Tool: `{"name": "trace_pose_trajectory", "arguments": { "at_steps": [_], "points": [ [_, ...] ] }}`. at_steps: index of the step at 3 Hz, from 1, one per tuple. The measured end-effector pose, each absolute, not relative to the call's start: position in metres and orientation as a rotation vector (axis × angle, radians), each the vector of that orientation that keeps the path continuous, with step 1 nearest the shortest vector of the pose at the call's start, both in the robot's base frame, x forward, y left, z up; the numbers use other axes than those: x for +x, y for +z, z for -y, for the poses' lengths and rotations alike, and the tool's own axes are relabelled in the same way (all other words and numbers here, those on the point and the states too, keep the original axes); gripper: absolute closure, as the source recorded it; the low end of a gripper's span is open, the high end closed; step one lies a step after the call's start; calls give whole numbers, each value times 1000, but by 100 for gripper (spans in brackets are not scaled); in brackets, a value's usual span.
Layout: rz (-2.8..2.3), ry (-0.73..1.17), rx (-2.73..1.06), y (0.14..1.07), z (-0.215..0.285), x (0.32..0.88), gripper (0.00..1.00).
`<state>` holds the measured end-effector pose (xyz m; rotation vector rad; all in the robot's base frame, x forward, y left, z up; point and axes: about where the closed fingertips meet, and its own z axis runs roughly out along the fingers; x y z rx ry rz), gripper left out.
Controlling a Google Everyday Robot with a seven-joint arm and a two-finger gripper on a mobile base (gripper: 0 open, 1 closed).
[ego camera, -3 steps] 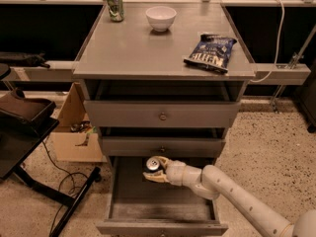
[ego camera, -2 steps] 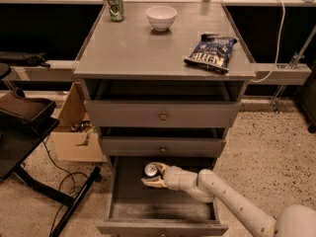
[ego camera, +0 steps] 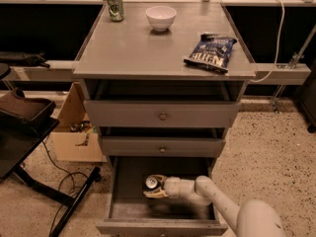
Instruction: Place pepsi can into bottom drawer
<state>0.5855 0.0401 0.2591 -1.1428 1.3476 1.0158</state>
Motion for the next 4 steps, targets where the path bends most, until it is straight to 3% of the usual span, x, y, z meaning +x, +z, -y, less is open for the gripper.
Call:
{"name": "trace_pose_trajectory", "arguments": {
  "at_steps": [2,3,4],
  "points": [
    [-1344,1015,-1144,199,-8,596,100],
    [-1346,1005,-1142,198,-5,600,82],
    [-1346,1006,-1142,198,-5,600,51]
  ]
}}
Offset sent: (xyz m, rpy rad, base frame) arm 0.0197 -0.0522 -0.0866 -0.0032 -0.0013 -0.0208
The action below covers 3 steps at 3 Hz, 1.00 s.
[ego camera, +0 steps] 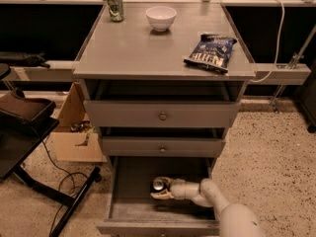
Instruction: Place pepsi can into bottom drawer
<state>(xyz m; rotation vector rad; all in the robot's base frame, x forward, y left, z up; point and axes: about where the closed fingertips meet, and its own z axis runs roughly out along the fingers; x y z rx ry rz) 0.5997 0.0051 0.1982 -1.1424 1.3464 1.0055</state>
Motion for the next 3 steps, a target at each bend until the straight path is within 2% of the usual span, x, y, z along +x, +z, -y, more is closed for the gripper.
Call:
{"name": "trace_pose_trajectory", "arguments": {
  "at_steps": [2,3],
  "points": [
    [-1346,1006,-1142,198,-5,600,4],
    [-1346,1006,-1142,198,-5,600,0]
  ]
}}
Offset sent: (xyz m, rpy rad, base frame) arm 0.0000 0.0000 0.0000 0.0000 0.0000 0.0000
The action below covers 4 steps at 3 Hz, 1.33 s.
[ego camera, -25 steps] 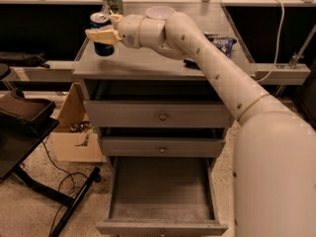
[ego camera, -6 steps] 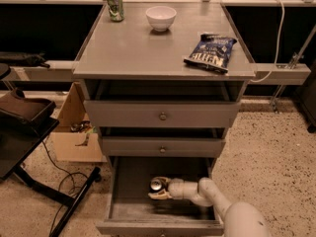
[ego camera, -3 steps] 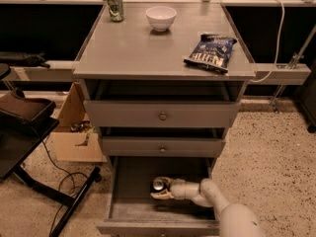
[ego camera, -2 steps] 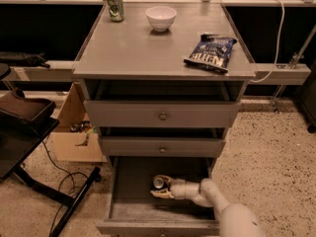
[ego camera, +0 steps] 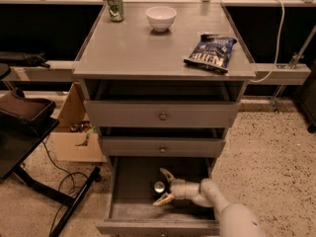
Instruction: Place pepsi can into bottom drawer
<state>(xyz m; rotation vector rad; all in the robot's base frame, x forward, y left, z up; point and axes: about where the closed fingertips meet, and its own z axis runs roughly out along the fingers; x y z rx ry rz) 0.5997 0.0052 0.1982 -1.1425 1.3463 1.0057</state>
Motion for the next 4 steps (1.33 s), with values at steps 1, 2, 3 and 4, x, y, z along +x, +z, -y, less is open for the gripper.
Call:
{"name": "trace_pose_trajectory", "arguments": {
  "at_steps": [1,2,3,4],
  "points": [
    [-1346,1006,-1142,198,-5,600,0],
    [-1343,1000,-1158,210,-1,596,0],
    [-1369,888,-1235,251,46,596,0],
    [-1382,803,-1329,301,95,576,0]
  ]
}}
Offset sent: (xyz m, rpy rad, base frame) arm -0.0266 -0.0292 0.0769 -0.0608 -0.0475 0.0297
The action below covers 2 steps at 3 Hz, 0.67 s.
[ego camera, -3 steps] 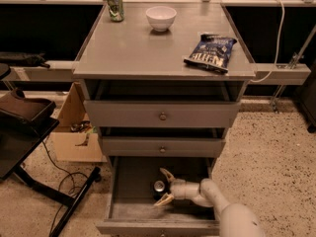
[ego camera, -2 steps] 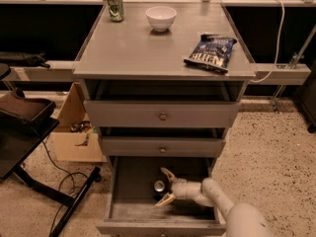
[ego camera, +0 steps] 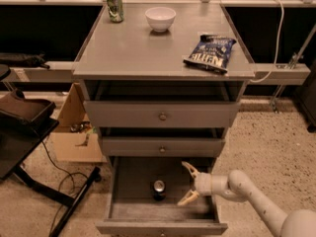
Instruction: Place pepsi can into bottom drawer
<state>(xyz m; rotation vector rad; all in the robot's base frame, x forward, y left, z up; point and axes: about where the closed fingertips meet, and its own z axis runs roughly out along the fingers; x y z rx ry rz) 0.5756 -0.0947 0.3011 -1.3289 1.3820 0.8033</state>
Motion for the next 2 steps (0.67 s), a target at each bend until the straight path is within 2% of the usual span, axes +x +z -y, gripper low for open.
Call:
{"name": "trace_pose_trajectory", "arguments": {
  "at_steps": [1,2],
  "points": [
    [-1397,830,-1466,356,120,515,0],
    [-1419,849,-1572,403,125,482,0]
  ]
}}
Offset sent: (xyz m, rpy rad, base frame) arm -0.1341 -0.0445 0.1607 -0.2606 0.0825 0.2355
